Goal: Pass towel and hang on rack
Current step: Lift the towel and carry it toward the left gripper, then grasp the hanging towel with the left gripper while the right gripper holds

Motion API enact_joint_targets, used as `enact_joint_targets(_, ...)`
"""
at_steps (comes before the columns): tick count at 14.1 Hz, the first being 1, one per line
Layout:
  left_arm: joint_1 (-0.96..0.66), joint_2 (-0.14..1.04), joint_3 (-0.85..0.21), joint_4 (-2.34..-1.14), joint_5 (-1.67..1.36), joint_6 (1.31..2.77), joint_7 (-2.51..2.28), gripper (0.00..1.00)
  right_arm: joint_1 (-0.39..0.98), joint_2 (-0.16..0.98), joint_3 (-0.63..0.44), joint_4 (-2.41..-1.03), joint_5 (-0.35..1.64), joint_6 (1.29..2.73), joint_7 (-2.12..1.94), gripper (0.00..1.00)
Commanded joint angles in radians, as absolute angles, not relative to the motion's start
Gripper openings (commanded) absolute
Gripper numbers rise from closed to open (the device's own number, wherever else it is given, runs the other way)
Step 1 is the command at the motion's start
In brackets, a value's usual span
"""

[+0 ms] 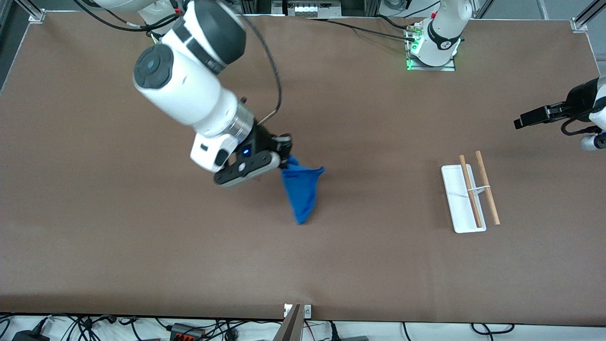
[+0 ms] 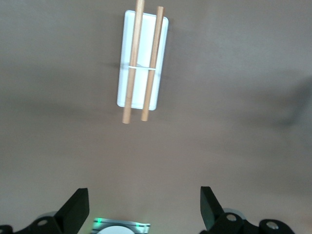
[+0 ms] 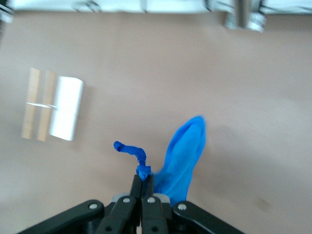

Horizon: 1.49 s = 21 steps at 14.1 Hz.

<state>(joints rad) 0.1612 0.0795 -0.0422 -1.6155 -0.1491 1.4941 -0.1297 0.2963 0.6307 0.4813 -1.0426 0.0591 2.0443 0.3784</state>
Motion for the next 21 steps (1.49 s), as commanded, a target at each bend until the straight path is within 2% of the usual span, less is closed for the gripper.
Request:
enact_joint_targets(1,0.178,0.127,-0.048,-1.579,-0.19,1.483,-0.124,1.0,0.285,0.65,0.554,-1.029,0.103,2.175,0.396,0.0)
enact_joint_targets(6,0.178,0.155,-0.057,-1.546,-0.204,1.479,-0.079,1.0,0.394,0.663,0.554,-1.039,0.19,2.449,0.452,0.0)
enact_joint_targets(10,0.173,0.196,-0.058,-1.552,-0.284,1.535,0.257,1.0,0.489,0.692,0.549,-1.055,0.184,2.638,0.525,0.0)
enact_joint_targets(15,0.192,0.284,-0.058,-1.551,-0.382,1.609,0.823,1.0,0.502,0.695,0.549,-1.06,0.183,2.661,0.541,0.0)
enact_joint_targets(21,0.175,0.351,-0.064,-1.568,-0.549,1.617,1.323,1.0,0.506,0.698,0.548,-1.062,0.176,2.661,0.543,0.0)
